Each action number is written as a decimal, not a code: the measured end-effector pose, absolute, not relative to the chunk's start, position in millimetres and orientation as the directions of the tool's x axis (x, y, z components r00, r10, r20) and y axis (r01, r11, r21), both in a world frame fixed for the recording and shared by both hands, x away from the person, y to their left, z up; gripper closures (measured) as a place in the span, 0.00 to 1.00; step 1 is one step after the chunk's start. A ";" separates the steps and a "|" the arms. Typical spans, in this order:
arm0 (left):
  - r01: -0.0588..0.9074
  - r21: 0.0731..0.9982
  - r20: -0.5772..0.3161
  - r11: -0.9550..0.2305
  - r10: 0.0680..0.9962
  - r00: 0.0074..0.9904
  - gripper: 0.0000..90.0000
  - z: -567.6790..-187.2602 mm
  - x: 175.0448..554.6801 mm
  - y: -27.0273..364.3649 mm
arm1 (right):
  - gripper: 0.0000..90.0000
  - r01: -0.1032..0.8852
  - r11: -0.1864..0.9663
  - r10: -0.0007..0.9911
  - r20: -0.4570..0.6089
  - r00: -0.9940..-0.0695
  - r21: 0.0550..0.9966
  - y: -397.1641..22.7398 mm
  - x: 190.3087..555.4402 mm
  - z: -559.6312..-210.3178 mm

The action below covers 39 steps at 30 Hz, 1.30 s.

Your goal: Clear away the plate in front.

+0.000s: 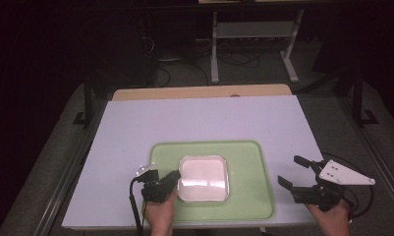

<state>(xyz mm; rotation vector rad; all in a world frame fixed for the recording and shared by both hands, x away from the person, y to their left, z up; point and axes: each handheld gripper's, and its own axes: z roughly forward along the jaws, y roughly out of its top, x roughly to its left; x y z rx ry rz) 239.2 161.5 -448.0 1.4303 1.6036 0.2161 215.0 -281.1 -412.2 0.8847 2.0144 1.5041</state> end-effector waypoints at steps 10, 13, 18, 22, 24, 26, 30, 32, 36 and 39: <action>0.663 0.703 -0.487 0.258 0.853 0.185 0.77 -443.3 238.6 163.3 | 0.15 0.218 0.193 0.734 0.006 -0.679 0.957 -280.8 215.2 -412.2; 0.654 0.713 -0.482 0.252 0.854 0.196 0.76 -441.5 238.2 163.7 | 0.15 0.219 0.192 0.734 0.008 -0.679 0.957 -280.8 214.9 -412.3; 0.645 0.732 -0.464 0.221 0.854 0.235 0.69 -437.1 238.2 165.6 | 0.15 0.218 0.196 0.734 0.004 -0.679 0.956 -279.6 214.9 -412.1; 0.631 0.751 -0.440 0.193 0.859 0.261 0.67 -435.0 238.0 167.3 | 0.15 0.218 0.199 0.732 0.003 -0.681 0.956 -279.0 215.5 -412.5; 0.627 0.758 -0.428 0.181 0.863 0.269 0.65 -434.4 237.9 168.0 | 0.15 0.221 0.200 0.732 0.005 -0.681 0.955 -278.4 215.7 -412.5; 0.622 0.763 -0.426 0.177 0.861 0.277 0.63 -433.8 237.7 169.1 | 0.15 0.220 0.200 0.732 0.003 -0.681 0.955 -278.0 215.7 -412.5; 0.615 0.773 -0.410 0.154 0.862 0.299 0.60 -431.1 237.6 169.2 | 0.15 0.222 0.202 0.732 0.003 -0.682 0.954 -277.9 215.9 -412.5; 0.611 0.778 -0.405 0.148 0.861 0.307 0.59 -429.9 237.8 169.0 | 0.15 0.220 0.201 0.732 0.003 -0.682 0.954 -277.8 216.0 -412.6; 0.607 0.784 -0.395 0.132 0.860 0.323 0.57 -427.3 238.9 168.9 | 0.15 0.222 0.203 0.731 0.003 -0.682 0.954 -277.6 216.2 -412.8; 0.604 0.789 -0.388 0.114 0.854 0.346 0.55 -424.9 241.0 167.8 | 0.15 0.223 0.203 0.732 0.004 -0.682 0.953 -277.6 216.5 -413.0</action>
